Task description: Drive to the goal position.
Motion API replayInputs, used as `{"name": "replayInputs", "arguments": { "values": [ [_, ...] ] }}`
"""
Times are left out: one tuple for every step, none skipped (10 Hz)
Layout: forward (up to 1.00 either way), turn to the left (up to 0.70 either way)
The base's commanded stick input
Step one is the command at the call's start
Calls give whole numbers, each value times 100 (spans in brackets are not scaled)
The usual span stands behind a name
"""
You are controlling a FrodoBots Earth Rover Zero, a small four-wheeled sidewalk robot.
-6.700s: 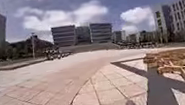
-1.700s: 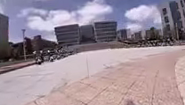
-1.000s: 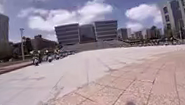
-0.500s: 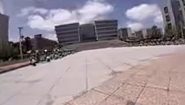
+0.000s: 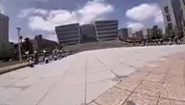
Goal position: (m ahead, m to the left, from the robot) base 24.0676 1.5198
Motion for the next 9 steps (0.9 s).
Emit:
{"name": "replayInputs", "arguments": {
  "values": [
    [70,0],
    [70,5],
    [70,29],
    [70,35],
    [70,28],
    [70,16],
    [70,3],
    [70,0],
    [70,0]
  ]
}}
